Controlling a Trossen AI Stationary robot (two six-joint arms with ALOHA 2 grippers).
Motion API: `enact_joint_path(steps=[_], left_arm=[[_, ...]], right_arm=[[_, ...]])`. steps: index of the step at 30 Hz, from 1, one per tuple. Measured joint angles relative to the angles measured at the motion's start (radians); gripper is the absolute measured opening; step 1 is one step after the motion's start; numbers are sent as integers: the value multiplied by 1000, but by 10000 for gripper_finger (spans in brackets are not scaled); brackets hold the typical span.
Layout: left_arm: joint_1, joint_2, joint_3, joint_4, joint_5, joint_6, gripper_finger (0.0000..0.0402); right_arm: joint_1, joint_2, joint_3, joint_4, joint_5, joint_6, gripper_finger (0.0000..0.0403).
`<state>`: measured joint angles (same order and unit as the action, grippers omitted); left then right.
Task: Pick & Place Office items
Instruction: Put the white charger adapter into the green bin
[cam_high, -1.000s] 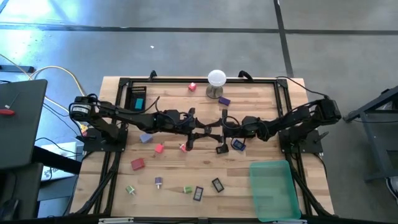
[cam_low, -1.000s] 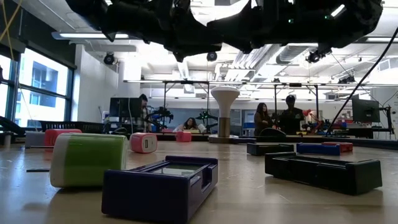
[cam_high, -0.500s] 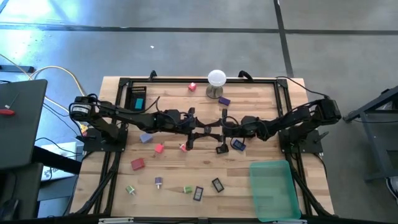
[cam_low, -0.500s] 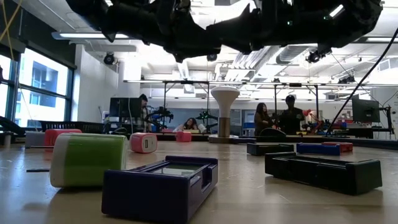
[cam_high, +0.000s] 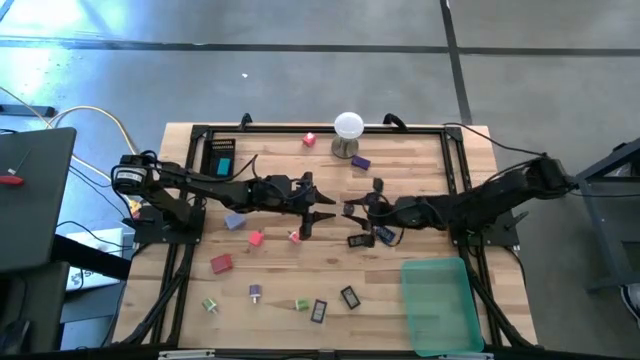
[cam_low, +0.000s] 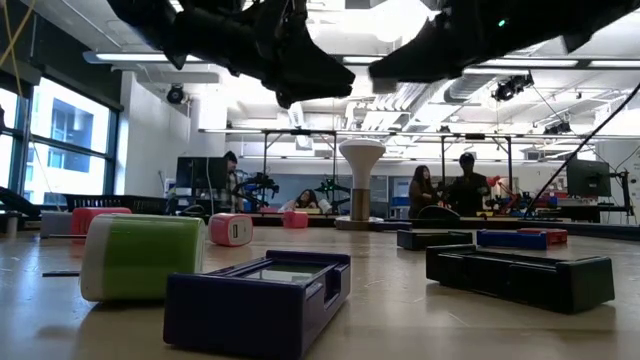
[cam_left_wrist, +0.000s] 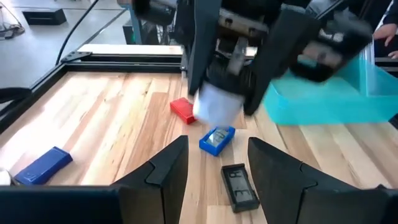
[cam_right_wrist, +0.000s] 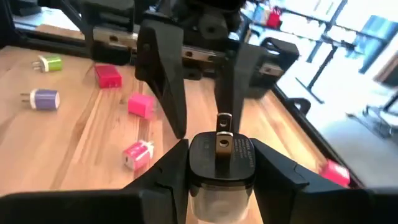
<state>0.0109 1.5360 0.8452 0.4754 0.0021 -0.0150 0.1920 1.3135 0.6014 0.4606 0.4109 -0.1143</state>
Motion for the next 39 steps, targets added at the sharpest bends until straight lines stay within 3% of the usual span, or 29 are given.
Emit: enact_joint_path(steps=[8, 16, 24, 27, 31, 39], left_arm=[[7, 0, 0, -36, 4, 6, 165], [1, 0, 0, -76, 4, -8, 224], [-2, 0, 0, -82, 2, -28, 280], [-2, 0, 0, -87, 0, -30, 285], [-1, 0, 0, -104, 0, -31, 285], [13, 0, 0, -118, 0, -31, 285]], right_arm=[[74, -166, 0, -230, 44, 182, 124], [125, -244, 6, -410, 43, 333, 124], [142, -217, 278, -1046, 49, 572, 124], [142, -198, 344, -1258, -45, 733, 124], [183, -188, 347, -1409, -239, 991, 124], [426, -188, 344, -1468, -271, 1343, 124]])
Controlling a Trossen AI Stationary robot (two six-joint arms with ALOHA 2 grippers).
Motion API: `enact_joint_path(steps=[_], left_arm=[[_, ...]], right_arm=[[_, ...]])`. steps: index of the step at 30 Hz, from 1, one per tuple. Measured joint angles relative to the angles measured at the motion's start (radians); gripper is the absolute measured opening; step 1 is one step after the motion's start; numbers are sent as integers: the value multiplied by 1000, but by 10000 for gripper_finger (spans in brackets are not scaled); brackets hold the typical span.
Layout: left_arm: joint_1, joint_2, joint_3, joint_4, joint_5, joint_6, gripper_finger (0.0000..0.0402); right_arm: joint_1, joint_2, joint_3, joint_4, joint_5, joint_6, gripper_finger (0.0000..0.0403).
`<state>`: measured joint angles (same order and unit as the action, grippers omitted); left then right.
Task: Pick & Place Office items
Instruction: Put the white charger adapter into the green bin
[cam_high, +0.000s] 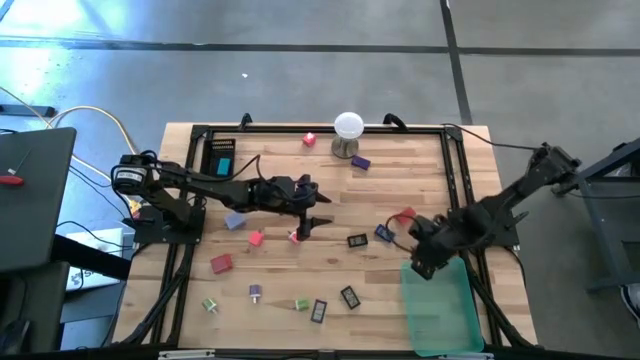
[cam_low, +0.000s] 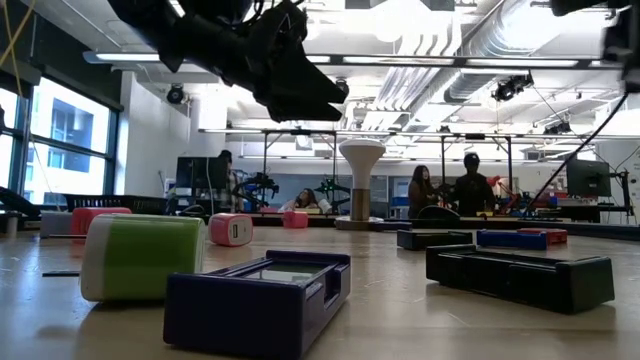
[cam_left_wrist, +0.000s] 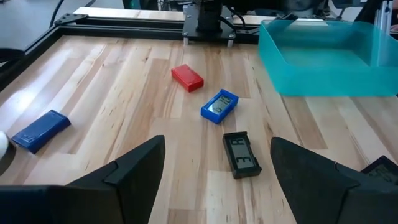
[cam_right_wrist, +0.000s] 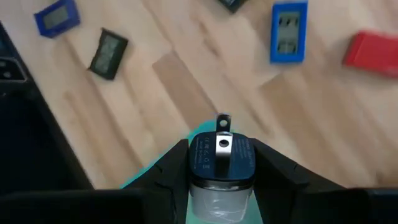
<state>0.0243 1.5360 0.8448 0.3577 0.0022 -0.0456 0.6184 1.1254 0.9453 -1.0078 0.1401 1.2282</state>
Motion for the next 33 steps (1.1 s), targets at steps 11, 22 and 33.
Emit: enact_joint_path(steps=[11, 22, 33], left_arm=[[3, 0, 0, -81, 0, 0, 285], [3, -1, -1, -115, 0, 0, 285], [3, -1, -1, -115, 1, -31, 285]], right_arm=[[170, 128, 0, -24, -68, 331, 124], [132, 356, 0, 6, -235, 425, 125], [78, 466, -1, 94, -274, 320, 131]])
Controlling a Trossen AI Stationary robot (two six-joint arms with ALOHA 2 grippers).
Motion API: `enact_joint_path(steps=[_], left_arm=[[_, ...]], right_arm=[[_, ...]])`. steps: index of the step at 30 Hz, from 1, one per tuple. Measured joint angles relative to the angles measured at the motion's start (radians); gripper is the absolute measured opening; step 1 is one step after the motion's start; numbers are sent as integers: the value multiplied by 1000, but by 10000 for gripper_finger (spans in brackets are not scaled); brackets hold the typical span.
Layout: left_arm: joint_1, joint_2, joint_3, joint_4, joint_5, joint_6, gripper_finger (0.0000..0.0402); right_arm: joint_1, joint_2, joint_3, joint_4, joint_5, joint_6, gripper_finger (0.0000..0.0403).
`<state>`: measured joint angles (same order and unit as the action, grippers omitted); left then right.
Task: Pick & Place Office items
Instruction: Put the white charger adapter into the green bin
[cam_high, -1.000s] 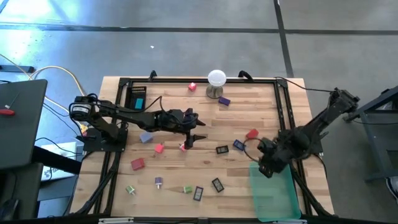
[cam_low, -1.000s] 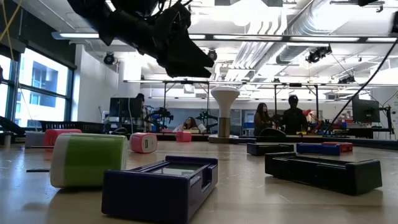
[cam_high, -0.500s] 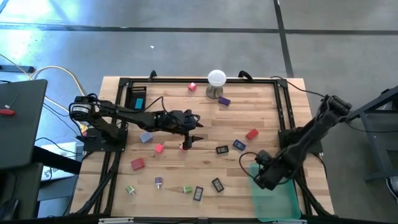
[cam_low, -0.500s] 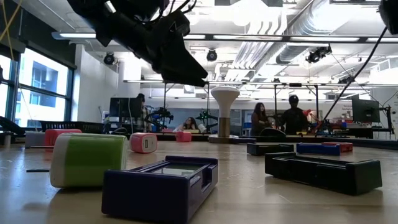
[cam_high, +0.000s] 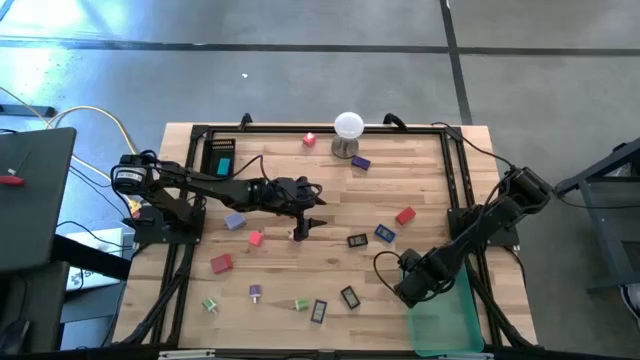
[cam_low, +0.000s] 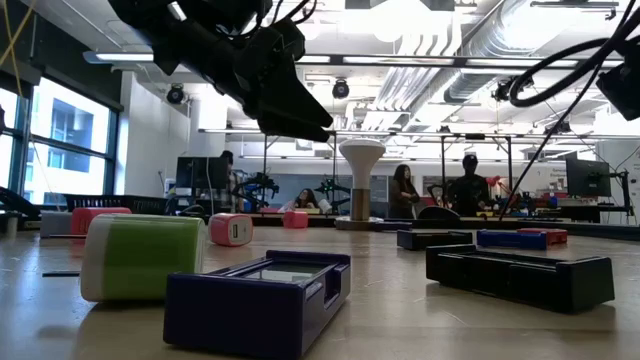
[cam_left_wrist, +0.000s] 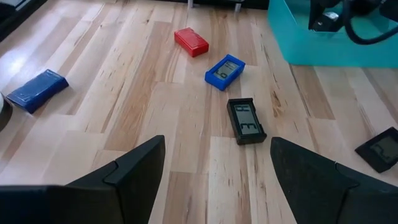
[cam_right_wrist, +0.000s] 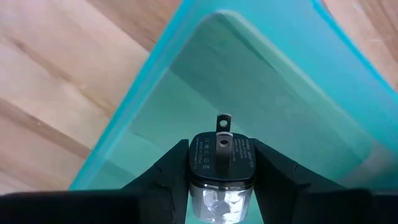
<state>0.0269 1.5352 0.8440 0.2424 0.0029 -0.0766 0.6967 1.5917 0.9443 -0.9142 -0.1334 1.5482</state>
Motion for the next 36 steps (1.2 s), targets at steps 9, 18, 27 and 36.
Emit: enact_joint_path(steps=[9, 18, 27, 36], left_arm=[[-6, 0, 0, 0, 1, -6, 285], [-6, 0, 0, 0, 2, -6, 285], [-6, 0, 0, 0, 0, -6, 285], [-6, 0, 0, 1, 0, -6, 285]], right_arm=[[-6, 5, -79, 102, -3, -1, 138], [-6, 5, -98, 122, -3, -27, 154], [-6, 5, -98, 114, 0, -38, 154], [-38, -52, -98, 106, -100, -87, 154]])
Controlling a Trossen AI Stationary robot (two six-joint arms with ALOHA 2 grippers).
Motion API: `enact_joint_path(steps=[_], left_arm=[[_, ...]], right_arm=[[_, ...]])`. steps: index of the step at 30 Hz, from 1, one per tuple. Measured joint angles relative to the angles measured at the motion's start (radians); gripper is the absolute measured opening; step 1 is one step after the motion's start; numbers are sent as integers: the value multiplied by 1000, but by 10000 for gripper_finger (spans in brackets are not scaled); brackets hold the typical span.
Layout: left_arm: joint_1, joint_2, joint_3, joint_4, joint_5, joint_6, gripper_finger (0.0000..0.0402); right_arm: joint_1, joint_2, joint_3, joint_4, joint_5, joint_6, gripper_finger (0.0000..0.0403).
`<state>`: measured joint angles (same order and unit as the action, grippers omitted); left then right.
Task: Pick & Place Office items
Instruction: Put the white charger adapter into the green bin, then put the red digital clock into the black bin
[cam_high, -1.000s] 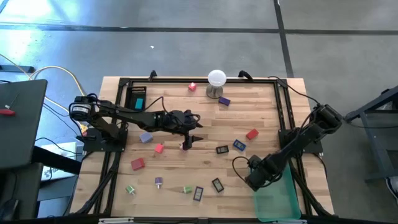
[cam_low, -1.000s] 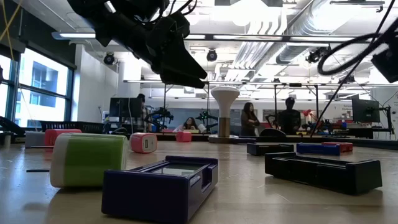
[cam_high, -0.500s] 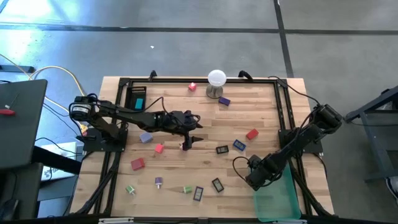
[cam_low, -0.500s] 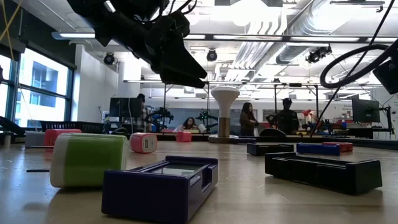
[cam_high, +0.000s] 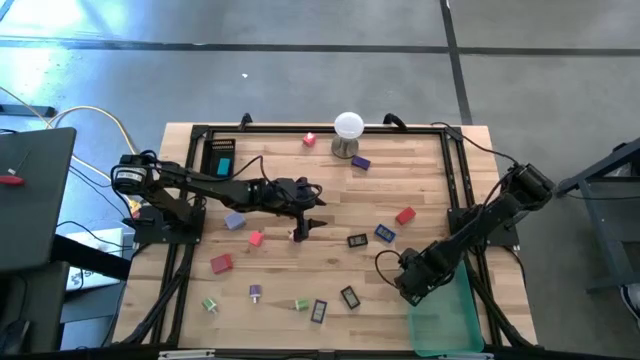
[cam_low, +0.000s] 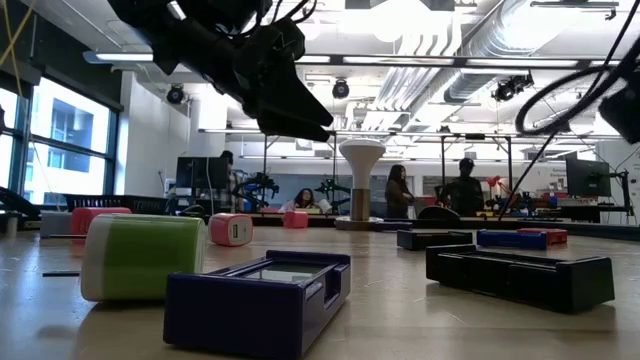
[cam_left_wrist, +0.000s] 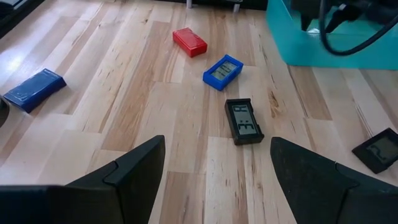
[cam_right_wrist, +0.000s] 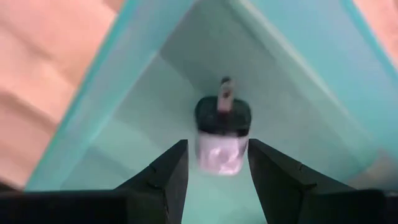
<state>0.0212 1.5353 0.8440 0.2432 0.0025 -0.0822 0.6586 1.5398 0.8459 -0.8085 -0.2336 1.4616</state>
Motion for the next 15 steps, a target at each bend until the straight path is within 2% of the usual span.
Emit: enact_joint_path(steps=[7, 15], left_arm=[[0, 0, 0, 0, 0, 0, 285], [0, 0, 0, 0, 0, 0, 285]], right_arm=[[0, -123, 0, -50, 60, 8, 153], [0, -259, 0, -123, 357, -4, 152]])
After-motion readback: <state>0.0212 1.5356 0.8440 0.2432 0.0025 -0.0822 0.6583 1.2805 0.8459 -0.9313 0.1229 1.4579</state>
